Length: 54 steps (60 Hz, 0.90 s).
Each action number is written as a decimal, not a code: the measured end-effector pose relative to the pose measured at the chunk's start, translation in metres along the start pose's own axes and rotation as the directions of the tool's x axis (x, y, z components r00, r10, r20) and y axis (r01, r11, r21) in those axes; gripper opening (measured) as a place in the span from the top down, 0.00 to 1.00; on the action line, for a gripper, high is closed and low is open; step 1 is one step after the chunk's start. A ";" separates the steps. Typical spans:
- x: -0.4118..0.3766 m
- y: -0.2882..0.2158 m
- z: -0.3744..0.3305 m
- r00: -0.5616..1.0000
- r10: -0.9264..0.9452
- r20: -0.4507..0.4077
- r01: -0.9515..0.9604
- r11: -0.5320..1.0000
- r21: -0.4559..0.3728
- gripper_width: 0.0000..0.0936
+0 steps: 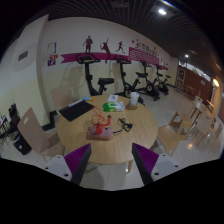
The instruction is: Unplug charger
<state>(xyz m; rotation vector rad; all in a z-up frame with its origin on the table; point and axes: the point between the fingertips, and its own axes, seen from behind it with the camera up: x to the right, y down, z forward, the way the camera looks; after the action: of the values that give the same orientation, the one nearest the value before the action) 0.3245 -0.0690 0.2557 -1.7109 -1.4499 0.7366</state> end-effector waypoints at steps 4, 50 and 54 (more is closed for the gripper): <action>-0.016 0.004 0.019 1.000 0.000 0.017 0.000 1.000 0.005 0.09; -0.079 0.011 0.324 0.999 -0.004 0.036 -0.002 0.988 0.157 0.08; -0.081 0.008 0.344 0.999 -0.006 0.038 0.000 0.987 0.158 0.08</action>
<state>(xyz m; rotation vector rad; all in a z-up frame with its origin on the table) 0.0315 -0.0861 0.0580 -1.5810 -1.3814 0.8630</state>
